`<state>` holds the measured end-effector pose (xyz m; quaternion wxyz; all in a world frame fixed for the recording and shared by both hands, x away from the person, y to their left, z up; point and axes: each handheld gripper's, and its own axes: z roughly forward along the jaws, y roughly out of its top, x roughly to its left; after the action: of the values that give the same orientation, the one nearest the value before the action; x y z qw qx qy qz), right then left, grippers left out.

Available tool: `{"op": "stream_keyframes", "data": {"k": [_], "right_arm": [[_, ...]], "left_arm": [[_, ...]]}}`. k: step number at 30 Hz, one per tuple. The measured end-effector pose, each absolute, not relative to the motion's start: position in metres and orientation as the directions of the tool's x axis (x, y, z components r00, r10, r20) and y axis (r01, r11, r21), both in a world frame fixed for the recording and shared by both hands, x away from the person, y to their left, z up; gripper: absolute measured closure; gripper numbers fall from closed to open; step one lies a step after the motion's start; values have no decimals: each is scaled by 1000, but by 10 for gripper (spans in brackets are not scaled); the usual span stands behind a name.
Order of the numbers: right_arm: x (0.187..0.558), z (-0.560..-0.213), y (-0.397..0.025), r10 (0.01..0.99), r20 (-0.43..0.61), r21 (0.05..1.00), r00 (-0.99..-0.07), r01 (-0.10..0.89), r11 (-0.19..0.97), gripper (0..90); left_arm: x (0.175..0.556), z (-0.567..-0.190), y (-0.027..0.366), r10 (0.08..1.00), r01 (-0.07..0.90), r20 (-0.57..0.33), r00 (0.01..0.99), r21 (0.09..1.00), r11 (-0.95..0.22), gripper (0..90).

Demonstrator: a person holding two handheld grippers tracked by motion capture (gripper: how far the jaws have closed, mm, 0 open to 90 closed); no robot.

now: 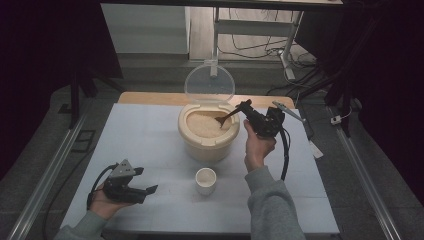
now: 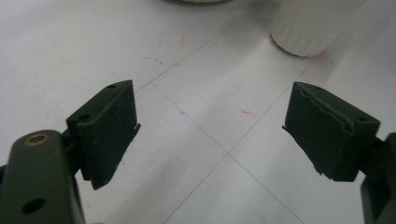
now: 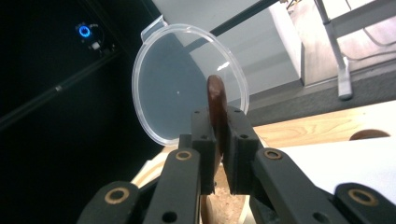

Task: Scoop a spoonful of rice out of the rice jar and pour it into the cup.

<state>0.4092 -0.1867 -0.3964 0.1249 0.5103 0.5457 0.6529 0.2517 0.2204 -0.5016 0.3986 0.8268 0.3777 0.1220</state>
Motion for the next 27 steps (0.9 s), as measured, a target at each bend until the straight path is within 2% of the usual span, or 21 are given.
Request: {"op": "stream_keyframes", "data": {"k": [10, 21, 27], "right_arm": [[409, -400, -190, 659, 618, 780, -430, 444, -442, 842], [412, -407, -185, 625, 661, 743, -415, 479, -468, 842], [413, -407, -192, 599, 712, 693, -368, 505, -514, 842]], "left_arm": [[251, -501, 219, 721, 524, -95, 686, 753, -399, 169], [251, -501, 221, 722, 525, -96, 685, 752, -397, 169], [250, -501, 222, 723, 524, -95, 684, 753, -397, 170]]}}
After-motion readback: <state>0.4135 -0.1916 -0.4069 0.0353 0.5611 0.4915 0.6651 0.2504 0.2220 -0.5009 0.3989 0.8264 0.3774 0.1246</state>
